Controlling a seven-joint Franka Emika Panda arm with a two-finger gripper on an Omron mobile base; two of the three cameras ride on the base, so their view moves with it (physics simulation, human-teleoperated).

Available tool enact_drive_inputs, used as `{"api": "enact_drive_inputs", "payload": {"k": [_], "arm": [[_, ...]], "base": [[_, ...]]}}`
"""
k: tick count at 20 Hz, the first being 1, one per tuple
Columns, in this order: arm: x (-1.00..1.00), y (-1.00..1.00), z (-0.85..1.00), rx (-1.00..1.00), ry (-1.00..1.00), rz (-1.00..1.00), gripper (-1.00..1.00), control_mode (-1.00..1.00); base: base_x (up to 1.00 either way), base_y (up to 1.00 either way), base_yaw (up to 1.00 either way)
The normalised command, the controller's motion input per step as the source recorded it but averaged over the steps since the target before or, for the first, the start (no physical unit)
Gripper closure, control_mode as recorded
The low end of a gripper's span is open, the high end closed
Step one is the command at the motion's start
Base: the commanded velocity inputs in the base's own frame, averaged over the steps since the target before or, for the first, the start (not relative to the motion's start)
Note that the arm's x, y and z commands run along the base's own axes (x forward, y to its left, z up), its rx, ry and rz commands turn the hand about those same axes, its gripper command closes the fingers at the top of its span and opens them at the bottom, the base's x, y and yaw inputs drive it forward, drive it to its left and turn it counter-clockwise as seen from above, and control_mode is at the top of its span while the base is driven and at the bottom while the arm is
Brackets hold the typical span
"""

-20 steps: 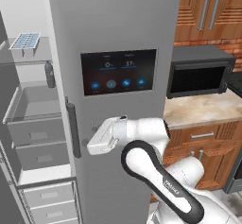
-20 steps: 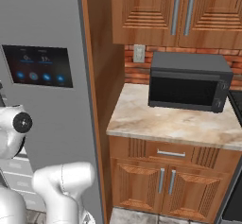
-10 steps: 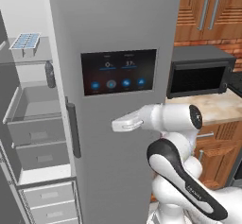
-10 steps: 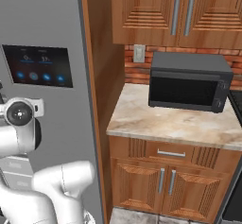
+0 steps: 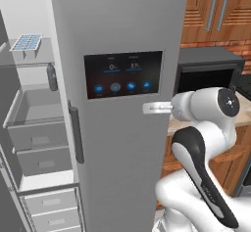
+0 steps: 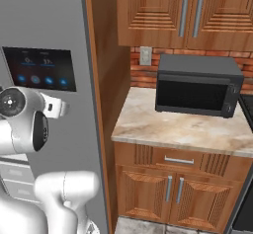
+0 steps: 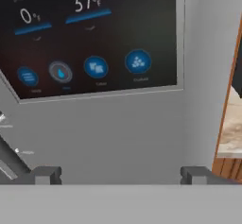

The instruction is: Open the freezer door, pick up the ice cube tray from the freezer, and place it on the dining counter.

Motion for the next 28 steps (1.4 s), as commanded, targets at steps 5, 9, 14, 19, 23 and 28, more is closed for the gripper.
{"api": "enact_drive_inputs", "payload": {"k": [5,9,14,19,23,28], "arm": [[-0.02,-0.68,-0.05,0.00,0.08,-0.25,-1.00,-1.00],[-0.01,-0.49,-0.03,0.00,0.03,-0.07,-1.00,-1.00],[-0.10,-0.17,0.00,0.00,0.02,0.01,-1.00,-1.00],[-0.43,0.00,0.06,0.00,0.16,0.04,-1.00,-1.00],[-0.31,0.00,0.23,0.00,0.16,-0.01,-1.00,-1.00],[-0.16,-0.05,0.21,0.00,0.17,-0.01,-1.00,-1.00]], "base": [[0.00,0.00,0.00],[0.00,0.00,0.00],[0.00,0.00,0.00],[0.00,0.00,0.00],[0.00,0.00,0.00],[0.00,0.00,0.00]]}}
